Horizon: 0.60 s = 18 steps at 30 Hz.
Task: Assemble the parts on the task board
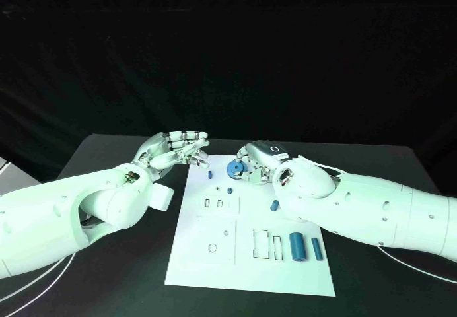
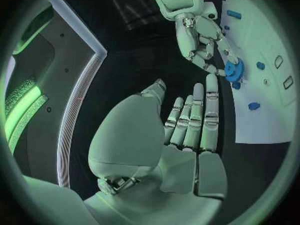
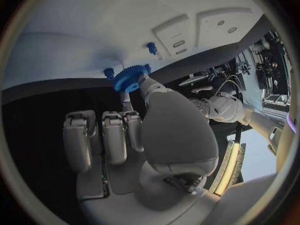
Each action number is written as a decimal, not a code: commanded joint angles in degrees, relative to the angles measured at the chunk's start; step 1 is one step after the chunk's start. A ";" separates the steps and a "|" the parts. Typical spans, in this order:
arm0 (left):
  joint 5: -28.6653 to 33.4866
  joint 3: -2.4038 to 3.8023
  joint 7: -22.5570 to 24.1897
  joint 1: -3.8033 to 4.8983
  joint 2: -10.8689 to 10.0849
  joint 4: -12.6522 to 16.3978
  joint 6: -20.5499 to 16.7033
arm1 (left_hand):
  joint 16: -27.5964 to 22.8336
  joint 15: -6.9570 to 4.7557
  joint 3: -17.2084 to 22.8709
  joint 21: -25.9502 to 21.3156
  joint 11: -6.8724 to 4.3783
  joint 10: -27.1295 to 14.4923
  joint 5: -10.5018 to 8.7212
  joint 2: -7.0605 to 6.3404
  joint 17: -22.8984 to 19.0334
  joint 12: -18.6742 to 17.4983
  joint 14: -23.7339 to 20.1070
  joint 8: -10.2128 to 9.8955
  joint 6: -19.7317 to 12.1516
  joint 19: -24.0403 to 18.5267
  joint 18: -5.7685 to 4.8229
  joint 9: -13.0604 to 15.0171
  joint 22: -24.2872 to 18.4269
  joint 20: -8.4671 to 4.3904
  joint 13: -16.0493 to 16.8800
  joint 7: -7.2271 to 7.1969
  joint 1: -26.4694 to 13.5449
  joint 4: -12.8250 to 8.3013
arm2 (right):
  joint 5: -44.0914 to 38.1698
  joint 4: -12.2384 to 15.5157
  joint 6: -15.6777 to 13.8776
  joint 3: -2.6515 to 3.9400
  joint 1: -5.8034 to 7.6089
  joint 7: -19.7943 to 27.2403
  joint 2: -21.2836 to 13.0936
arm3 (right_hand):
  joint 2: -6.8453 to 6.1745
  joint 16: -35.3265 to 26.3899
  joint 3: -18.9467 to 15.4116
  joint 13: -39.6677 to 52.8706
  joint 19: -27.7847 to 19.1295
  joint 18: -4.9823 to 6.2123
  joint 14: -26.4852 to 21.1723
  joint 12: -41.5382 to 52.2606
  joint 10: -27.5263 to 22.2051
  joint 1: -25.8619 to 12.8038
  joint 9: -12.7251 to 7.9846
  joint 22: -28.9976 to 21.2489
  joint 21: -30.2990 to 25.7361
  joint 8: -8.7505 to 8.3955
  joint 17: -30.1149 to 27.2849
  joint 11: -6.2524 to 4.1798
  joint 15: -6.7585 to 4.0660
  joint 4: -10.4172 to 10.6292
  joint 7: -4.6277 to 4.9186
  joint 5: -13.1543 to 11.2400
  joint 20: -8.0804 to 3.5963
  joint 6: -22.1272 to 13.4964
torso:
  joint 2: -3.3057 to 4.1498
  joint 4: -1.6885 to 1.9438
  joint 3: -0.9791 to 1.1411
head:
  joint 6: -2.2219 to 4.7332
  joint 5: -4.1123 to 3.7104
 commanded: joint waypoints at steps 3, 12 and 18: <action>0.03 0.03 0.47 0.04 0.46 -0.05 1.23 | 0.31 0.00 0.31 0.18 -0.02 -0.19 -0.02 -0.11 0.08 0.05 -0.40 -0.07 -0.32 -0.29 0.59 -0.09 0.05 -0.08 -0.02 2.60 -0.03 -0.07 | -1.01 -2.31 0.21 -0.04 -0.08 0.24 1.91 | -0.44 0.30 0.45 11.59 5.19 -1.21 5.15 0.21 2.93 -0.11 0.02 13.36 0.26 0.14 11.23 -0.41 -0.41 -0.03 -0.01 0.12 -0.55 0.53 | 0.12 0.20 0.04 | 0.00 -0.26; 0.05 0.03 0.47 0.04 0.58 -0.08 1.25 | 0.31 0.00 0.31 0.18 -0.02 -0.19 -0.02 -0.11 0.08 0.05 -0.40 -0.07 -0.32 -0.29 0.59 -0.09 0.05 -0.08 -0.02 2.60 -0.03 -0.07 | -0.75 -6.16 0.69 -0.19 -0.56 0.58 4.49 | -0.49 0.33 0.48 11.61 5.19 -1.20 5.17 0.23 2.96 -0.12 0.02 13.34 0.24 0.13 11.33 -0.43 -0.42 -0.06 -0.02 0.12 -0.57 0.52 | 0.12 0.08 0.02 | -0.17 -0.18; 0.06 0.03 0.45 0.04 0.73 -0.16 1.31 | 0.31 0.00 0.31 0.18 -0.02 -0.19 -0.02 -0.11 0.08 0.05 -0.40 -0.07 -0.32 -0.29 0.59 -0.09 0.05 -0.08 -0.02 2.60 -0.03 -0.07 | -0.79 -7.94 1.10 -0.21 -0.69 0.63 5.60 | -0.63 0.35 0.52 11.55 5.18 -1.20 5.18 0.17 2.91 -0.18 -0.02 13.33 0.23 0.07 11.38 -0.44 -0.44 -0.11 -0.02 0.12 -0.60 0.44 | 0.04 -0.02 0.00 | -0.25 -0.21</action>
